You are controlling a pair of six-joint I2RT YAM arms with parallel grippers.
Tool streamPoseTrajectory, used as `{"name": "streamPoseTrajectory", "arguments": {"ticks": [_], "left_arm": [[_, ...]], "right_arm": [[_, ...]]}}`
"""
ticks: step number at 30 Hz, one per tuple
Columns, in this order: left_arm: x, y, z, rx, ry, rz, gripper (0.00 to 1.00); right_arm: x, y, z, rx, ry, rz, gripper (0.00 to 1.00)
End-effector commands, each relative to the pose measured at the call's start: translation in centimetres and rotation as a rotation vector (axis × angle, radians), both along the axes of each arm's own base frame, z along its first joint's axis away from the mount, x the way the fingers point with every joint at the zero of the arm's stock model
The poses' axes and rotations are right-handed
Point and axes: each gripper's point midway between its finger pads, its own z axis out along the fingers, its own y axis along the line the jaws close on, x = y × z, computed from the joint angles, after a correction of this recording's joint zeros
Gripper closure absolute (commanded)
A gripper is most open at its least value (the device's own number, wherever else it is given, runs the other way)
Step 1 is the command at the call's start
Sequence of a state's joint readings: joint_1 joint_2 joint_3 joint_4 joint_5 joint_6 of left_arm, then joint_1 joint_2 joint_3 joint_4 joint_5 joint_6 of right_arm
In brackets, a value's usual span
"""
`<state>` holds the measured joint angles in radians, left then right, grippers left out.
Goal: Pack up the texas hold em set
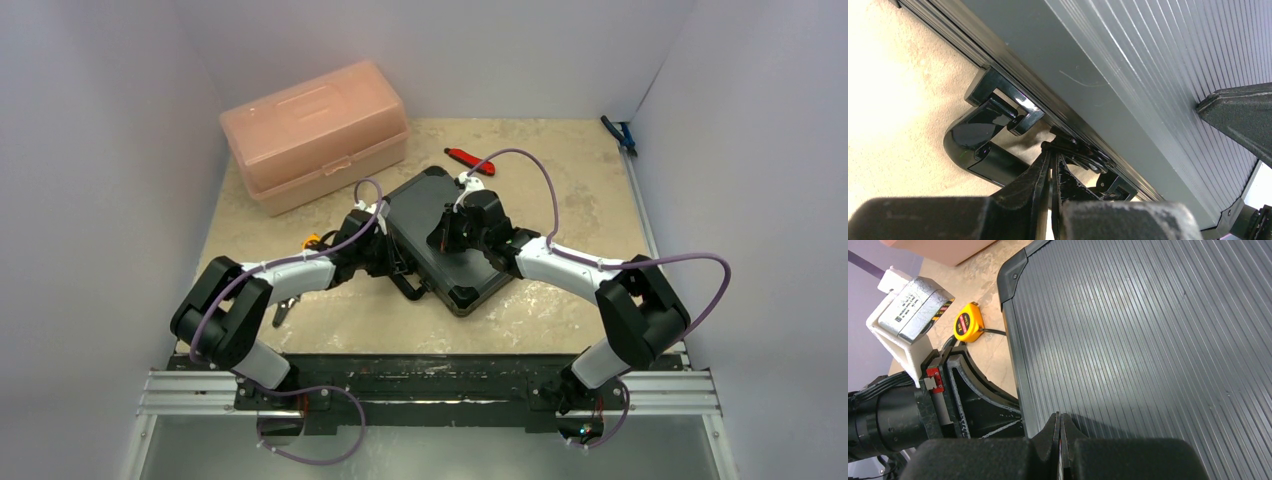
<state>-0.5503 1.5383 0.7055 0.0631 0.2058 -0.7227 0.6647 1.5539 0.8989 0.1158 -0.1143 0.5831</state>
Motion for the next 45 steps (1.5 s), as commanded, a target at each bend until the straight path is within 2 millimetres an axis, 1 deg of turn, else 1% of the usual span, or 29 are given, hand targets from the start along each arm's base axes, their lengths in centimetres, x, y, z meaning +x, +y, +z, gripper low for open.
{"name": "streamPoseTrajectory", "arguments": {"ticks": [1,6,14,18,23,28,32,36,39,41,43,45], "left_arm": [[0.9,-0.7,0.6,-0.030,-0.037,0.009,0.96],[0.9,-0.2,0.1,-0.004,-0.023,0.023,0.96],[0.3,0.5,-2.1,0.039,0.030,0.049,0.96],[0.1,0.5,-2.4,0.036,0.034,0.049,0.96],[0.2,0.5,-1.6,0.031,0.022,0.047,0.96],[0.4,0.9,0.2,0.029,-0.024,0.055,0.96],[0.2,1.2,1.0,0.030,-0.051,0.053,0.93],[0.2,1.7,1.8,0.039,-0.079,0.058,0.85],[0.2,2.0,2.8,0.044,-0.109,0.062,0.76],[0.2,2.3,3.7,0.040,-0.140,0.065,0.72],[-0.3,2.9,4.2,0.054,-0.145,0.069,0.68],[-0.5,3.3,5.0,0.056,-0.172,0.074,0.64]], "right_arm": [[-4.6,-2.8,-7.4,-0.208,0.229,0.029,1.00],[-4.6,-2.9,-7.4,-0.207,0.229,0.027,1.00],[-4.6,-2.8,-7.5,-0.207,0.229,0.027,1.00],[-4.6,-2.8,-7.5,-0.205,0.231,0.028,1.00],[-4.6,-2.7,-7.3,-0.202,0.230,0.030,1.00],[-4.6,-2.7,-6.4,-0.197,0.217,0.025,1.00],[-4.6,-2.9,-6.0,-0.200,0.210,0.020,1.00],[-4.4,-2.9,-5.3,-0.200,0.195,0.019,1.00],[-4.3,-2.8,-4.6,-0.197,0.181,0.022,1.00],[-4.2,-2.7,-3.9,-0.192,0.166,0.027,1.00],[-4.0,-2.6,-2.9,-0.182,0.144,0.032,1.00],[-3.9,-2.6,-2.0,-0.176,0.126,0.035,1.00]]}}
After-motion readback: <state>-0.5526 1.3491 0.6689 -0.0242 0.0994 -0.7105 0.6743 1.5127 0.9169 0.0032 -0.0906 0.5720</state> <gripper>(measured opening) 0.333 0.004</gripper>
